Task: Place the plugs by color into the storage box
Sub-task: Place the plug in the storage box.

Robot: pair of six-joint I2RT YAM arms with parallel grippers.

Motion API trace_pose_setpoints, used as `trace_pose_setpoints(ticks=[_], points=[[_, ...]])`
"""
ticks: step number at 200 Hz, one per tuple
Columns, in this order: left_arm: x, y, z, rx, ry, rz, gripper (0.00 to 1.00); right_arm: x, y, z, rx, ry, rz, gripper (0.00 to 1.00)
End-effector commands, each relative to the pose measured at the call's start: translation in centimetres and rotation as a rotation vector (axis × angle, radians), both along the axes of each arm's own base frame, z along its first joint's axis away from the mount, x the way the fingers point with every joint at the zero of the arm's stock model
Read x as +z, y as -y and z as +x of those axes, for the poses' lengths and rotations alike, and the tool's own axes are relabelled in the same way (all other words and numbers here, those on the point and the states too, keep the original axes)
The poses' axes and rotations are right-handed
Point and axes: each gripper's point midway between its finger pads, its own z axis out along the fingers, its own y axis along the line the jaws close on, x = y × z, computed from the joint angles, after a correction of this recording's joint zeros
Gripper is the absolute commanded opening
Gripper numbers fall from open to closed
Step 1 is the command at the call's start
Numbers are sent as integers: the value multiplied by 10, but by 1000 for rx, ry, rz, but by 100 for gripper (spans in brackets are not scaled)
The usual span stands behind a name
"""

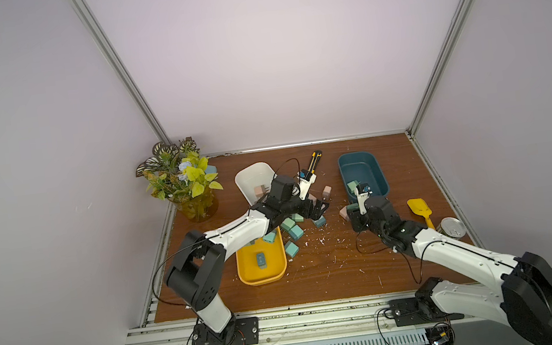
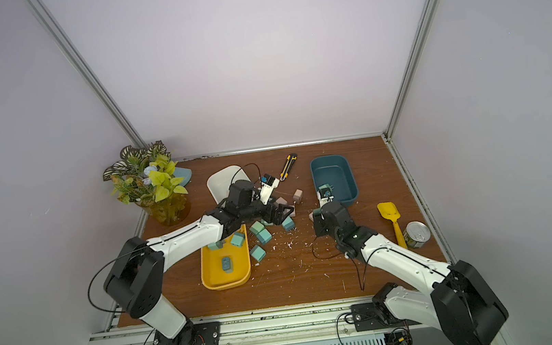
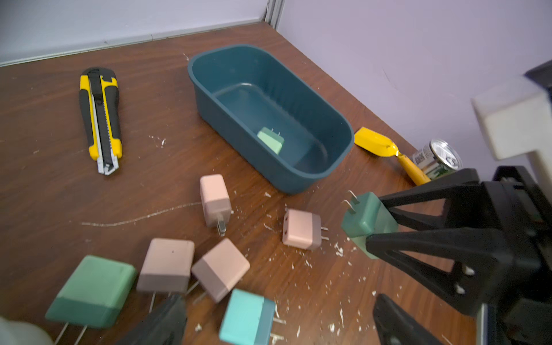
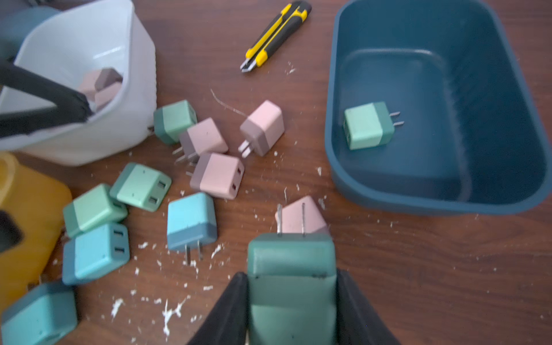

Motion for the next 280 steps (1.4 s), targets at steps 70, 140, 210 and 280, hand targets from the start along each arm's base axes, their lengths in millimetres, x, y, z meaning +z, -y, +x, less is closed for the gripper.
trace_pose_setpoints(ticks=[70,140,210,280], points=[[11,55,53,14,8,-4,99,36,64,107,-194,19,2,46],[7,68,63,-31,71,54,99,3,89,189,-251,-24,-61,46],[1,75,79,-35,107,95,99,-22,51,239,-151,-103,64,71],[-17,65,88,53,69,127,99,11,47,190,-191,-59,156,71]])
